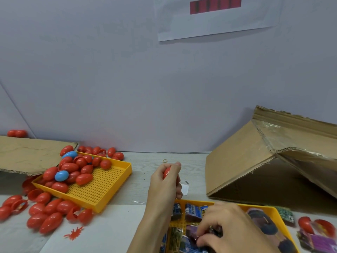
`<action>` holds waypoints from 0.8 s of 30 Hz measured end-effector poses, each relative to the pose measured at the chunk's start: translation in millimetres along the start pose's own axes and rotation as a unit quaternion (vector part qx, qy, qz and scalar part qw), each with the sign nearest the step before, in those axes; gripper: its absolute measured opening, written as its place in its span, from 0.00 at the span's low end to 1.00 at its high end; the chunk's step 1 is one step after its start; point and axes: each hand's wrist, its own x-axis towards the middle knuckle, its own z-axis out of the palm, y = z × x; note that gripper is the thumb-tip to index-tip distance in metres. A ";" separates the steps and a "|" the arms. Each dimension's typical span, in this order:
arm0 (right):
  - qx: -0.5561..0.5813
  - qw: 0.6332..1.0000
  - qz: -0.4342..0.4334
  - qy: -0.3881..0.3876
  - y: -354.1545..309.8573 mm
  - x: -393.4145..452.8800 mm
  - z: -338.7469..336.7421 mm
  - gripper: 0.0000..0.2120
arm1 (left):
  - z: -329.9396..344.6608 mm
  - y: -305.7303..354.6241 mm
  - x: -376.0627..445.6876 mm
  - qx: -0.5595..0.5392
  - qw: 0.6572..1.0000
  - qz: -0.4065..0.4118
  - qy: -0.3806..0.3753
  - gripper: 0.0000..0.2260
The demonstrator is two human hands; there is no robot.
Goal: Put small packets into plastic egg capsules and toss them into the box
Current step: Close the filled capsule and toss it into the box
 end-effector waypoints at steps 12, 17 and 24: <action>0.304 0.928 0.084 0.200 -7.7 -9.7 -4.0 0.10 | -0.2 2.2 -1.1 -0.003 1.000 0.002 -0.017 0.08; 0.417 0.835 0.104 0.343 -1.3 -9.9 -4.7 0.09 | 3.5 5.4 -9.8 0.008 0.990 0.014 -0.139 0.04; 0.445 0.821 0.104 0.344 2.9 -9.5 -3.9 0.09 | 5.2 8.6 -19.0 0.099 0.969 0.073 -0.214 0.11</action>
